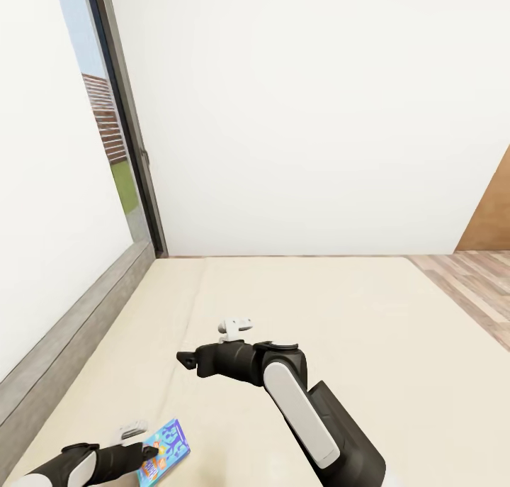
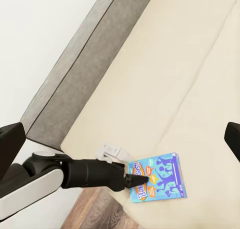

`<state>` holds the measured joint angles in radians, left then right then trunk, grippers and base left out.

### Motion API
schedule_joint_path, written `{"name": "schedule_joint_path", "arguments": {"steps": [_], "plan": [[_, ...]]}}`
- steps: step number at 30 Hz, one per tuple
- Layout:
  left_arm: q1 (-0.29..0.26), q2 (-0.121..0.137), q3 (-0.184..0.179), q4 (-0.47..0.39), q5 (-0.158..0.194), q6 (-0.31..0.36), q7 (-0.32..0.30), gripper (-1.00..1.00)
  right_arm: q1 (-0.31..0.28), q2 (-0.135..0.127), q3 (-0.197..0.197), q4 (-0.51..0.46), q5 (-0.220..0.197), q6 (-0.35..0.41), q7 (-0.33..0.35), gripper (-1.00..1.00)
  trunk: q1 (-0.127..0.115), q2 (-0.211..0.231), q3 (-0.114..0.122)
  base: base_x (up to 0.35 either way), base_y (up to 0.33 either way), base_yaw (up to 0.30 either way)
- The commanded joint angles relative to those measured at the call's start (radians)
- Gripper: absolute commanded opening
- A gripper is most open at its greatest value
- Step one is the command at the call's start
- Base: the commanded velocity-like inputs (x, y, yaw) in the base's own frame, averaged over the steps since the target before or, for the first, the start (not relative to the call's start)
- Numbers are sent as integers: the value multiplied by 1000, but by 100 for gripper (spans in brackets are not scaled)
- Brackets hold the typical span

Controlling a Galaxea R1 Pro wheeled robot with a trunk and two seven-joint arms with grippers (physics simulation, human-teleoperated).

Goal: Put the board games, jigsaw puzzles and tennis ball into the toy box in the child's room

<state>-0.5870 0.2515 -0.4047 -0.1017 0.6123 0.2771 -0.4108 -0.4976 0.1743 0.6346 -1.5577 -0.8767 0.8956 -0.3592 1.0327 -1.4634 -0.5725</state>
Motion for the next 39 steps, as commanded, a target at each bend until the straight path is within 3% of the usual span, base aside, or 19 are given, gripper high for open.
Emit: {"name": "schedule_joint_path", "arguments": {"steps": [1,14,28,39], "plan": [[0,3,-7,-2,10,7,-1,100,-1,0,0,-1,-10,2,-10,100,0,-1,-1,0,0,0],[0,13,-6,-27,9,7,3,100,-1,0,1,-1,-10,2,-10,100,0,-1,-1,0,0,0],[-1,13,-8,-126,4,14,19,100,-1,0,2,-1,-10,2,-10,100,0,-1,-1,0,0,0],[-3,9,-8,-142,0,19,20,100,-1,0,2,-1,-10,2,-10,100,0,-1,-1,0,0,0]]}}
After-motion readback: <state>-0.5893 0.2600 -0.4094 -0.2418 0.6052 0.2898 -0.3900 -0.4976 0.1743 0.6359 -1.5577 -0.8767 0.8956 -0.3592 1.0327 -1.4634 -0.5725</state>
